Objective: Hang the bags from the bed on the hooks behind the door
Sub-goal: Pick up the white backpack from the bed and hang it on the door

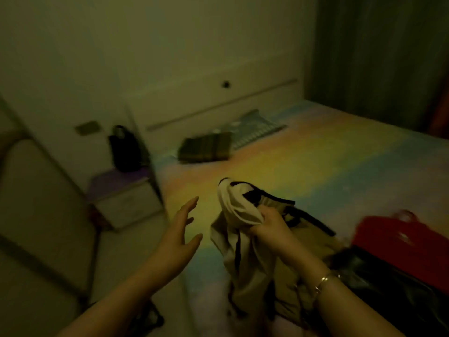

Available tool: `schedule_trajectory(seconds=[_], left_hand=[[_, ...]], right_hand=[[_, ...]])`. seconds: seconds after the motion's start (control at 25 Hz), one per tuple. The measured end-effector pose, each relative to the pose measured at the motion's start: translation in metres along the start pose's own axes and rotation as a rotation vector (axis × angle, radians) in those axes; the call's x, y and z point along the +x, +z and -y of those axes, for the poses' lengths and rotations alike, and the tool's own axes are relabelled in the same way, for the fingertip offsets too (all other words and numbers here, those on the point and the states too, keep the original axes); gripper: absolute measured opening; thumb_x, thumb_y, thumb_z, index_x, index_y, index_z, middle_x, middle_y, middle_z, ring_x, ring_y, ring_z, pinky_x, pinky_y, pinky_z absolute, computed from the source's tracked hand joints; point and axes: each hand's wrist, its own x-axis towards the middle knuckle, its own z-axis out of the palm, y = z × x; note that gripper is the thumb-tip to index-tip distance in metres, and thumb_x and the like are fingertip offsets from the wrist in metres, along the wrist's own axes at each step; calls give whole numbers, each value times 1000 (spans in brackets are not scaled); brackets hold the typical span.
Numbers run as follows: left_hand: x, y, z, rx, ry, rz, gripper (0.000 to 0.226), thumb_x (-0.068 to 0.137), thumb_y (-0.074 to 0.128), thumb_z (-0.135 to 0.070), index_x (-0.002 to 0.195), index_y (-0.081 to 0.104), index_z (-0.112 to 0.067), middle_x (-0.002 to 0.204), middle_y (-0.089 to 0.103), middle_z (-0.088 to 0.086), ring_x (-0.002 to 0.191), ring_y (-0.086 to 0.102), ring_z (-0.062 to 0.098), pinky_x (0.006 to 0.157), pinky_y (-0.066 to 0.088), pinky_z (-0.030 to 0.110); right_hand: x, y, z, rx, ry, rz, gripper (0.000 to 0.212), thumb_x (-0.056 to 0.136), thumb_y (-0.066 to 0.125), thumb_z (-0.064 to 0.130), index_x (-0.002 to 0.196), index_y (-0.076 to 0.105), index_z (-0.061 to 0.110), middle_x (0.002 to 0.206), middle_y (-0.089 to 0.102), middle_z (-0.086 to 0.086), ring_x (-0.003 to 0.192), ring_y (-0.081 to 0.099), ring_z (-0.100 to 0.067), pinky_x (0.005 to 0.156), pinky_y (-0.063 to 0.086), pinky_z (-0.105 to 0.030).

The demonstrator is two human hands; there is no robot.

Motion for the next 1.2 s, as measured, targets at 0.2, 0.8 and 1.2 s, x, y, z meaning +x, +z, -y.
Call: schedule_trajectory(seconds=[0.2,0.8,1.2], left_hand=[[-122,-197,22,36,11,-369,72,83,67,-30,134,22,-55,151,24,-16,139,24,3,109,29,19],[-789,-491,61,-89,-286,-1416,20,88,61,-8,94,65,-27,77,76,-18,73,67,-13,60,48,3],[-1075,-656,-21,505,-366,-1904,13,84,66,-22,83,73,-33,83,76,-8,79,70,6,59,52,13]], right_hand=[[-33,148,178,-210,-371,464,20,73,64,2,70,73,19,70,70,-2,67,67,-8,57,50,-19],[-485,705,403,-122,-1364,915,28,79,69,28,107,64,32,107,41,12,98,46,-5,76,46,-17],[-793,924,539,738,-1097,1574,37,87,61,30,106,40,54,109,60,16,92,64,3,70,58,-23]])
